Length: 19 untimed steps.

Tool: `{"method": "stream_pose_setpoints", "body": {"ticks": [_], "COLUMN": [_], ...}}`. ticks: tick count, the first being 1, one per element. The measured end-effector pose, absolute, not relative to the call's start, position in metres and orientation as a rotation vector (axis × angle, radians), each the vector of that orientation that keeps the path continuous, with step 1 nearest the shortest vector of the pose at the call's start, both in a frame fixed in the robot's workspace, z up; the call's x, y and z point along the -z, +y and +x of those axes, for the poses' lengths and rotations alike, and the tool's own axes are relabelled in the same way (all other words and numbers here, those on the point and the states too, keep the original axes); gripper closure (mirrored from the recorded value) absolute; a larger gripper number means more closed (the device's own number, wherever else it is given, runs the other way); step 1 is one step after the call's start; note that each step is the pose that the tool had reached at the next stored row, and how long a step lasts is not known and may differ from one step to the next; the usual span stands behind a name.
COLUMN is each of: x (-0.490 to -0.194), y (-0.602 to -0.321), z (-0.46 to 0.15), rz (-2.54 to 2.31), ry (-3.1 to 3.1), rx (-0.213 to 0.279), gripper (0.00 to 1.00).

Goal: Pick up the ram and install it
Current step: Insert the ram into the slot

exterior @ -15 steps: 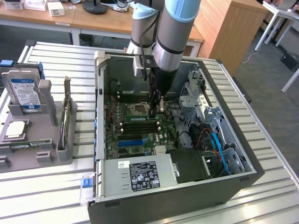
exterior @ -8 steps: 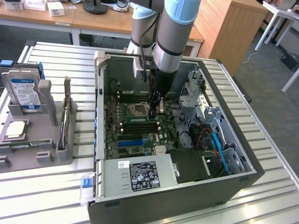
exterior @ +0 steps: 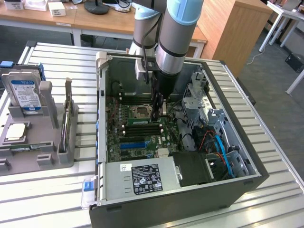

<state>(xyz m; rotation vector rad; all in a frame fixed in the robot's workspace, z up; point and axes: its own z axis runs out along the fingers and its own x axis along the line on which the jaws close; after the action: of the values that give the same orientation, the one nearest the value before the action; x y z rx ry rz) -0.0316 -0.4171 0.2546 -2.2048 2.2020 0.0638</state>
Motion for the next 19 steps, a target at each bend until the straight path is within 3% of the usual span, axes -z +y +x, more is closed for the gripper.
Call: {"method": "stream_pose_setpoints", "body": {"ticks": [19], "x": [-0.2525], "y": [-0.4171], "z": [-0.0328], "rz": [-2.174], "ry": [2.231], "rx": [-0.063], "gripper": [0.88]}}
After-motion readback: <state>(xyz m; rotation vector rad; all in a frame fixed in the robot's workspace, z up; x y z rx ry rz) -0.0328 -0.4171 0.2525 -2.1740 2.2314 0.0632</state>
